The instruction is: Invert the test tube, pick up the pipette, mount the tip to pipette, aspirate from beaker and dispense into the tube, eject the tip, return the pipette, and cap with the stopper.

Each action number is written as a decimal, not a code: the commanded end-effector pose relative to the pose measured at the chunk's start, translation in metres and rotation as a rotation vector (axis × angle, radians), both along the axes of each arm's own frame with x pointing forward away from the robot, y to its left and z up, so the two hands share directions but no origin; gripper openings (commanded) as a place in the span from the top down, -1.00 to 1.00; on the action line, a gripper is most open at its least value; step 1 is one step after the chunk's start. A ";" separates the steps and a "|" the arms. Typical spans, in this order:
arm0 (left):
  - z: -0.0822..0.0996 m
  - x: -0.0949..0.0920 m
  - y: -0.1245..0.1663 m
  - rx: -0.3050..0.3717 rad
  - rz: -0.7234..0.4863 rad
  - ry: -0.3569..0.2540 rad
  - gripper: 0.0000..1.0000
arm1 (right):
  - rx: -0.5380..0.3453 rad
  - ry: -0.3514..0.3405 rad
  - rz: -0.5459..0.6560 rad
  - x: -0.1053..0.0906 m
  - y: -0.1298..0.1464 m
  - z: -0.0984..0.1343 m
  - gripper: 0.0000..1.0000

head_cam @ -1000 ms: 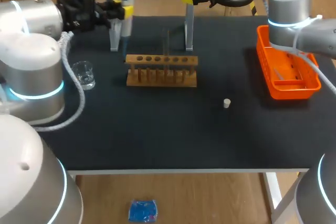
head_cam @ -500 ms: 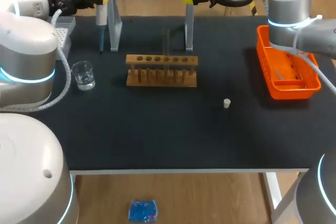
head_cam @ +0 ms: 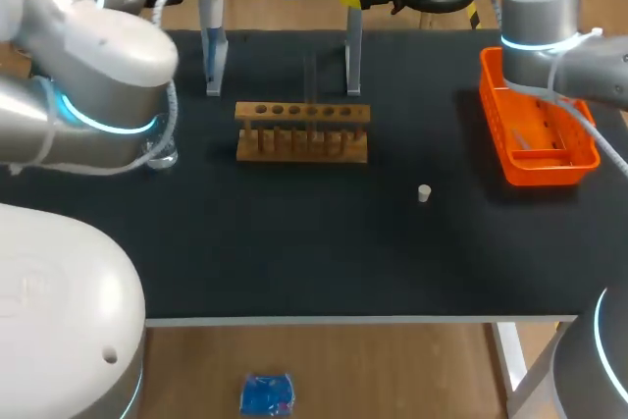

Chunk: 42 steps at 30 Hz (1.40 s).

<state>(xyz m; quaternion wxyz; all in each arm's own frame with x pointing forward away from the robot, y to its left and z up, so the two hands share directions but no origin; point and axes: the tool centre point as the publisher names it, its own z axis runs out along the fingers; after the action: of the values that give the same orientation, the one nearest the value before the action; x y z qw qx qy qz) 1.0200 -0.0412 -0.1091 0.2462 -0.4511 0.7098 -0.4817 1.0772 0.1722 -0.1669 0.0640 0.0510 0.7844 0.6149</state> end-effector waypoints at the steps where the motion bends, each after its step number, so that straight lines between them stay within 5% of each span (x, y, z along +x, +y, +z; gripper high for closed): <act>1: -0.009 0.022 -0.013 0.028 0.073 -0.006 1.00 | -0.003 0.002 0.002 0.001 -0.001 0.001 -1.00; 21: -0.043 0.073 -0.007 0.045 0.272 0.027 1.00 | -0.003 0.002 0.002 0.001 -0.001 0.001 -1.00; 42: -0.055 0.123 -0.006 0.095 0.306 0.043 1.00 | -0.003 0.002 0.002 0.001 -0.001 0.001 -1.00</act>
<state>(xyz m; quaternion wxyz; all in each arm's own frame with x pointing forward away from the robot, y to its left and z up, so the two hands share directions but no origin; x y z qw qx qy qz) 1.1359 -0.0440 -0.1645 0.3223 -0.5491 0.6588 -0.4007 1.0772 0.1721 -0.1669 0.0640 0.0510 0.7844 0.6148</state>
